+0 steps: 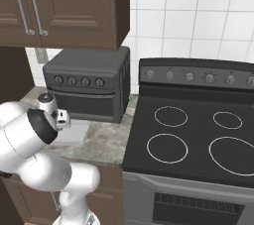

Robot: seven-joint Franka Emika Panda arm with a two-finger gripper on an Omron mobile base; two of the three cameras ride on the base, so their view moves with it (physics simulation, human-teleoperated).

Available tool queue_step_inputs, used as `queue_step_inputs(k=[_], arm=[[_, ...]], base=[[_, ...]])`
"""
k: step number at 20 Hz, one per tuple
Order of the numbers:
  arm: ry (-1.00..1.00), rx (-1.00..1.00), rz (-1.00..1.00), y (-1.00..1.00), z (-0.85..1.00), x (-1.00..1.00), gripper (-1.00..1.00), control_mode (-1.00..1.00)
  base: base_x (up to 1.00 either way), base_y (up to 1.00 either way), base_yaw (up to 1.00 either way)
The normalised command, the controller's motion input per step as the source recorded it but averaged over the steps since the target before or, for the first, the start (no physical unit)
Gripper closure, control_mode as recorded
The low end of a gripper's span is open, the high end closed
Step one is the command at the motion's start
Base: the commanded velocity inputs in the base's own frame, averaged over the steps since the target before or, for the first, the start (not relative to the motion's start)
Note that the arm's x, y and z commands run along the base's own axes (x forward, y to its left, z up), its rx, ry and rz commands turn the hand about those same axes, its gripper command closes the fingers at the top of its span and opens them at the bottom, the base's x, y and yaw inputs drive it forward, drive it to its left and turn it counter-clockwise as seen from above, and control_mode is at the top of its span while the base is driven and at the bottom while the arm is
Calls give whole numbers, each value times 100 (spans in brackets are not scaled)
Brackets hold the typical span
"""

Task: Take the lemon and broccoli out of the freezer and place them in the tupperware container on the counter. Then put the tupperware containing the vegetables back in the freezer.

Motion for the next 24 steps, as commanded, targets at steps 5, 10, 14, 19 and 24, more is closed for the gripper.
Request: queue_step_inputs(k=[5, 10, 14, 19, 24], arm=[[-3, 0, 0, -35, 16, -25, -100, -100], [-10, 0, 0, -39, 53, -52, -100, -100], [-15, 0, 0, -40, 76, -74, -100, -100], [-21, 2, 0, -27, 98, -97, -100, -100], [-22, 8, -7, -5, 100, -100, -100, -100]], base=[[0, 0, 0], [0, 0, 0], [0, 0, 0], [0, 0, 0], [0, 0, 0]])
